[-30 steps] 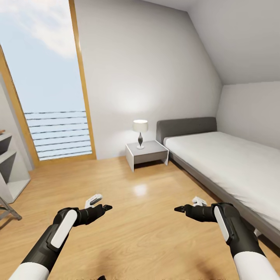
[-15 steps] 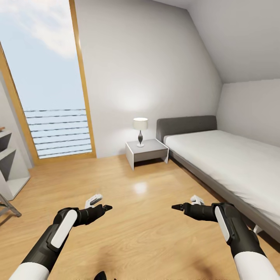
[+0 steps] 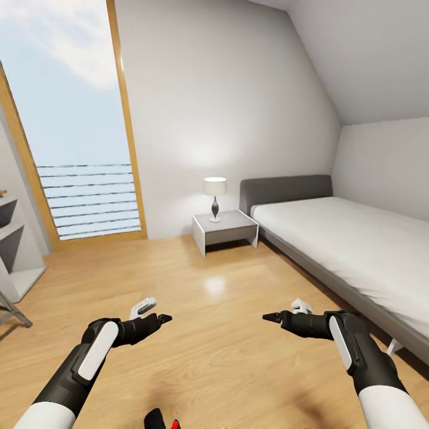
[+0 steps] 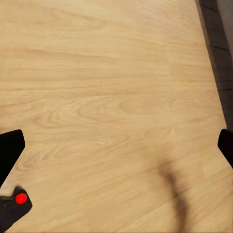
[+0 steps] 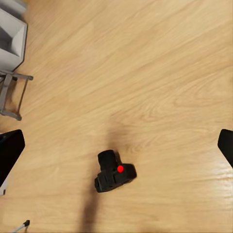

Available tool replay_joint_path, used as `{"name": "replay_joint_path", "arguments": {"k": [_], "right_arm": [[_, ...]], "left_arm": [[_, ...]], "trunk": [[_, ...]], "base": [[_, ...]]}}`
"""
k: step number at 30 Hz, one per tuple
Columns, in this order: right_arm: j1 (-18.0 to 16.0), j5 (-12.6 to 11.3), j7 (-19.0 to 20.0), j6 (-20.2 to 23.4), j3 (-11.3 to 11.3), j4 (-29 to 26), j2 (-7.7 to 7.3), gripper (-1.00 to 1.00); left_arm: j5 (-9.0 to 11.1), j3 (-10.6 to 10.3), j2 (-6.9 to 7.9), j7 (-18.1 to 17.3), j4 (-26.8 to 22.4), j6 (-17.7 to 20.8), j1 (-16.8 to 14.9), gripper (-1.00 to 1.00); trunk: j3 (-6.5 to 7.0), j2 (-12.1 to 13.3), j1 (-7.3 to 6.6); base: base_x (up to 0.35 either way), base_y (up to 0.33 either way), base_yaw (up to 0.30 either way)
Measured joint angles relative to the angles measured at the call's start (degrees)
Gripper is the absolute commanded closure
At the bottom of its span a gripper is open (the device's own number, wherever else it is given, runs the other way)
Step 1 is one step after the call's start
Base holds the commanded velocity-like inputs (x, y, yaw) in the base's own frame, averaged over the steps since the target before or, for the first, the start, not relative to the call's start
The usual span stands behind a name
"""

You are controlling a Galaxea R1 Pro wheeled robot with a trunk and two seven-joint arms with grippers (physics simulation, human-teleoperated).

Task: Attach the digital camera to the camera tripod in the bedroom.

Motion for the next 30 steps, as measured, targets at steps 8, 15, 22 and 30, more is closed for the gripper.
{"name": "replay_joint_path", "arguments": {"k": [8, 15, 22, 30], "right_arm": [[0.0, 0.2, 0.0, 0.0, 0.0, 0.1, 0.0, -1.0], [0.0, 0.4, -0.6, -0.1, 0.5, 0.4, -0.09, -1.0], [0.0, 0.4, -0.6, -0.1, 0.5, 0.4, -0.13, -1.0], [0.0, 0.4, -0.5, 0.0, 0.5, 0.4, -0.07, -1.0]], "left_arm": [[0.0, 0.0, 0.0, 0.0, 0.0, 0.0, 0.0, -1.0], [0.1, 0.0, 0.0, -0.4, -0.1, -0.1, 0.0, -1.0], [0.2, 0.0, 0.0, -0.5, 0.0, -0.2, 0.0, -1.0], [0.2, 0.0, 0.0, -0.6, 0.0, -0.2, 0.0, -1.0]], "trunk": [[-1.69, -0.9, 0.6], [-3.24, -1.0, 0.78], [-4.79, -1.1, 0.96], [-6.57, -1.2, 1.17]], "base": [[0.0, 0.0, 0.0], [0.0, 0.0, 0.0], [0.0, 0.0, 0.0], [0.0, 0.0, 0.0]]}}
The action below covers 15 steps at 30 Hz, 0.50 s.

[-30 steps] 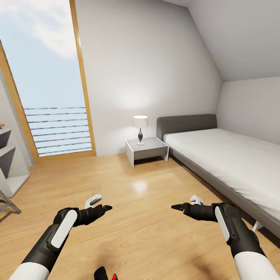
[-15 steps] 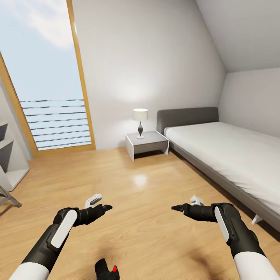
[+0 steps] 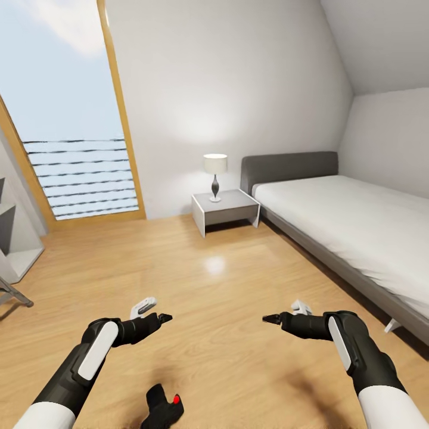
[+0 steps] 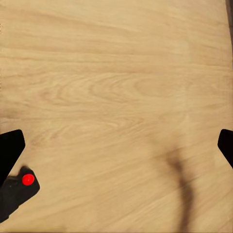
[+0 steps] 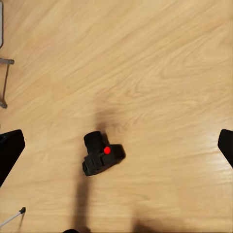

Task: Attach the digital camera to the camera tripod in the bedroom.

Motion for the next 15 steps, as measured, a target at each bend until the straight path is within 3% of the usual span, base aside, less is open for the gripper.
{"name": "replay_joint_path", "arguments": {"k": [15], "right_arm": [[0.0, 0.0, 0.1, 0.0, -0.1, 0.0, 0.01, -1.0]], "left_arm": [[-0.1, 0.0, 0.0, 0.1, 0.0, 0.0, 0.0, -1.0]], "trunk": [[-3.33, -0.2, 0.39]], "base": [[0.0, 0.0, 0.0]]}}
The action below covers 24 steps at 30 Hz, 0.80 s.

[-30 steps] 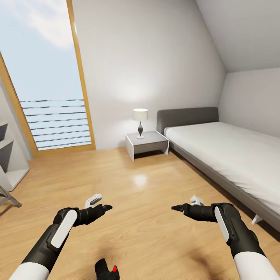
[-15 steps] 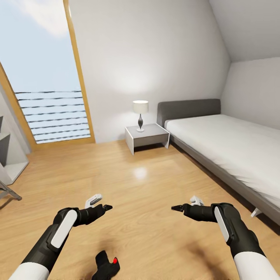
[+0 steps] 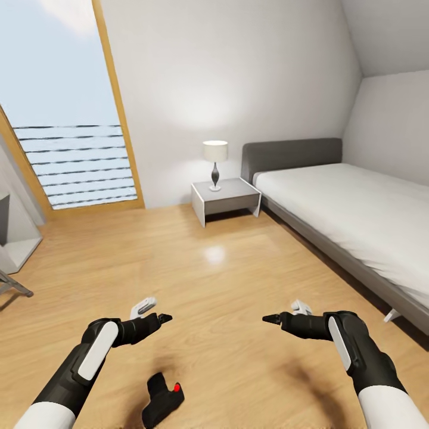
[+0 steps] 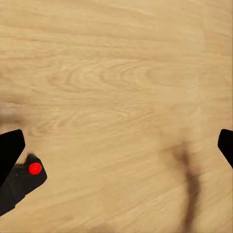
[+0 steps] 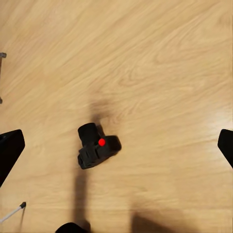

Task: Attach the digital camera to the camera tripod in the bedroom.

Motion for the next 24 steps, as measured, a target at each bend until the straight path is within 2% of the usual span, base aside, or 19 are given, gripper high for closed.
{"name": "replay_joint_path", "arguments": {"k": [24], "right_arm": [[0.0, 0.0, -0.1, 0.0, 0.1, -0.2, 0.23, -1.0]], "left_arm": [[-0.1, 0.0, 0.0, 0.1, 0.0, 0.0, 0.0, -1.0]], "trunk": [[-5.32, -0.3, 0.62]], "base": [[0.0, 0.0, 0.0]]}}
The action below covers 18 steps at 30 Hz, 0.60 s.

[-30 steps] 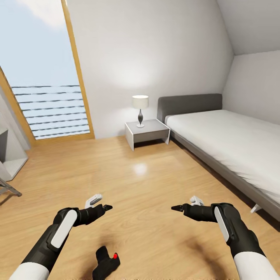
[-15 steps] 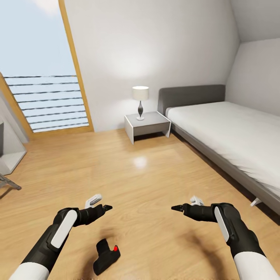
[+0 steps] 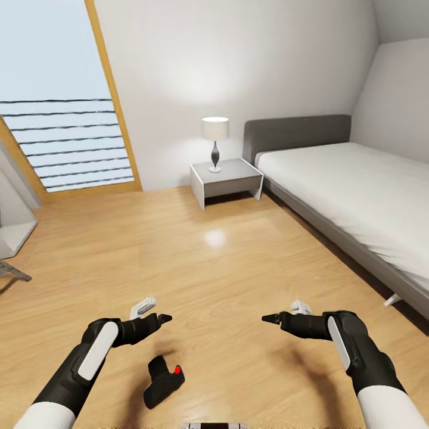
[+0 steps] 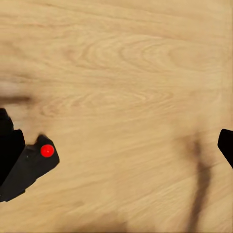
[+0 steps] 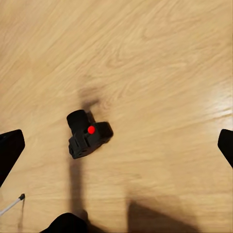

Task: Attach the digital camera to the camera tripod in the bedroom.

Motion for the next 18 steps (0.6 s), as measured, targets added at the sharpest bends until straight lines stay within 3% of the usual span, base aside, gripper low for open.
{"name": "replay_joint_path", "arguments": {"k": [18], "right_arm": [[0.0, 0.0, 0.1, 0.0, 0.0, 0.0, 0.03, -1.0]], "left_arm": [[0.0, -0.1, 0.0, 0.1, 0.0, 0.0, 0.0, -1.0]], "trunk": [[-3.99, -0.2, 0.46]], "base": [[0.0, 0.0, 0.0]]}}
